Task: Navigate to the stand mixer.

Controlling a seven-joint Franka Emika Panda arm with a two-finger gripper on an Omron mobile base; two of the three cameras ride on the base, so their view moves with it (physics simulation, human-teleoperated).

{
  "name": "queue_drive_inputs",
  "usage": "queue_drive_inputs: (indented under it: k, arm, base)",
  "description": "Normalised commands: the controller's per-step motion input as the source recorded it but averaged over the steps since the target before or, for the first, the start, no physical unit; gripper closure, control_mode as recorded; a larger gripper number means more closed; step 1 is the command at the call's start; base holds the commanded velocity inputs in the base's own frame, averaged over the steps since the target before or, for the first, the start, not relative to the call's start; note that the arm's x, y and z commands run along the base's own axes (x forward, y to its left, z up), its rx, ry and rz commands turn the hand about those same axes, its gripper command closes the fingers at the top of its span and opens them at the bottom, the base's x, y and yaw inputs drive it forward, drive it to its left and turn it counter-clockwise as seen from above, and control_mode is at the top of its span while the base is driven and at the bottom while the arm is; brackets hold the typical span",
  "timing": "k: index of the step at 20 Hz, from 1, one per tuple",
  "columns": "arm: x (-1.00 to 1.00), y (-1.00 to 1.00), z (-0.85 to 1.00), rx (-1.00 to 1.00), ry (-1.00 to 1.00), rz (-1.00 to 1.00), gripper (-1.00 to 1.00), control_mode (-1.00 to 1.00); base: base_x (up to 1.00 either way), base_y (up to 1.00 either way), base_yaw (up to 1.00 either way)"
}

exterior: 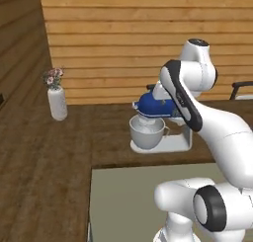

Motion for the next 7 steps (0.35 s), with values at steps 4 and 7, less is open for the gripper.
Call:
queue_drive_inputs:
  k: [4, 7]
  arm:
    - [0.00, 0.00, 0.00, 0.00, 0.00, 0.00, -1.00, 1.00]
    - [0.00, 0.00, 0.00, 0.00, 0.00, 0.00, -1.00, 1.00]
  base:
    - [0.27, 0.00, -0.10]
    - [0.20, 0.00, -0.07]
